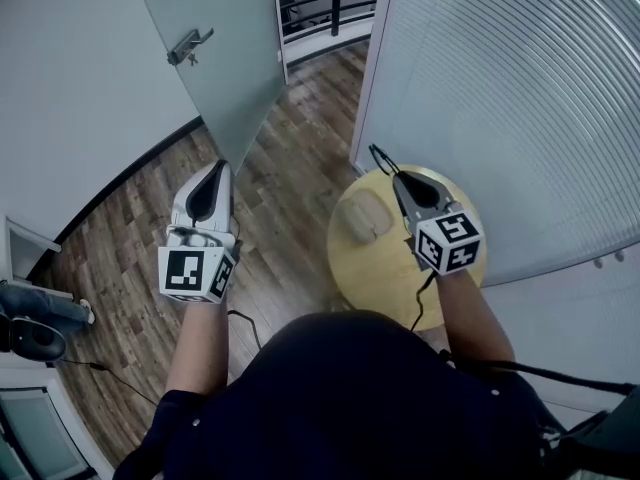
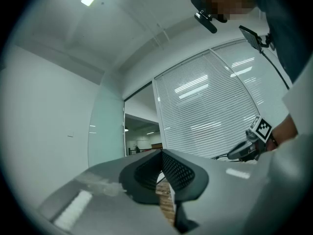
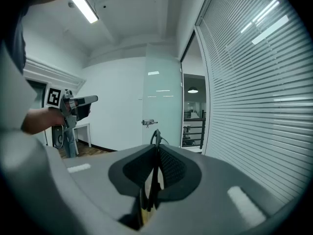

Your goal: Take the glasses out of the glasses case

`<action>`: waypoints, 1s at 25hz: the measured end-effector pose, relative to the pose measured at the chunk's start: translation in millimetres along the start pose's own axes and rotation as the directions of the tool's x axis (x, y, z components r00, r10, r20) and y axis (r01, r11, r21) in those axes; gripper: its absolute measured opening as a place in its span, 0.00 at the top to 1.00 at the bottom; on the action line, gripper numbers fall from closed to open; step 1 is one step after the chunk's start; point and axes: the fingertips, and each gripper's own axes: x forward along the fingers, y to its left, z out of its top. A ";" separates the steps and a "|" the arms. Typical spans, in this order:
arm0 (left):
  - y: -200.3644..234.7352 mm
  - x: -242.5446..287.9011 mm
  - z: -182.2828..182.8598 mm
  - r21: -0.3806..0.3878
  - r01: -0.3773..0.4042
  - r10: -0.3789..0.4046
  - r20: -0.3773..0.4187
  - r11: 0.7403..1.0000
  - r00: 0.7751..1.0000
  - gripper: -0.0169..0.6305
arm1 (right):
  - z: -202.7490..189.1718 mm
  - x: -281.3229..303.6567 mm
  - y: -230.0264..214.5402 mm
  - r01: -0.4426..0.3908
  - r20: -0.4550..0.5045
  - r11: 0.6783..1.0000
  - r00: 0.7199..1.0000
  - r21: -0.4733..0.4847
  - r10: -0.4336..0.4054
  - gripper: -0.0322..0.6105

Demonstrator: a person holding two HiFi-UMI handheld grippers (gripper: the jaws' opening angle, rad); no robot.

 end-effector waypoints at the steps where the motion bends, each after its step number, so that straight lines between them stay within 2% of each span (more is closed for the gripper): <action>1: -1.2 -0.2 0.3 0.000 0.001 -0.001 0.001 1.000 1.000 0.97 | 0.1 -1.2 -1.0 0.003 0.001 1.000 1.000 0.000 -0.003 0.90; 17: -10.3 2.1 -4.4 -0.005 0.030 -0.030 -0.022 1.000 0.999 0.97 | -3.9 -14.5 -17.1 0.063 0.028 0.998 0.998 0.012 -0.063 0.90; 25: 10.8 0.7 -3.4 -0.004 0.012 -0.012 -0.029 1.000 1.000 0.97 | -13.5 -9.2 -11.7 0.057 0.019 0.998 0.998 0.019 -0.057 0.90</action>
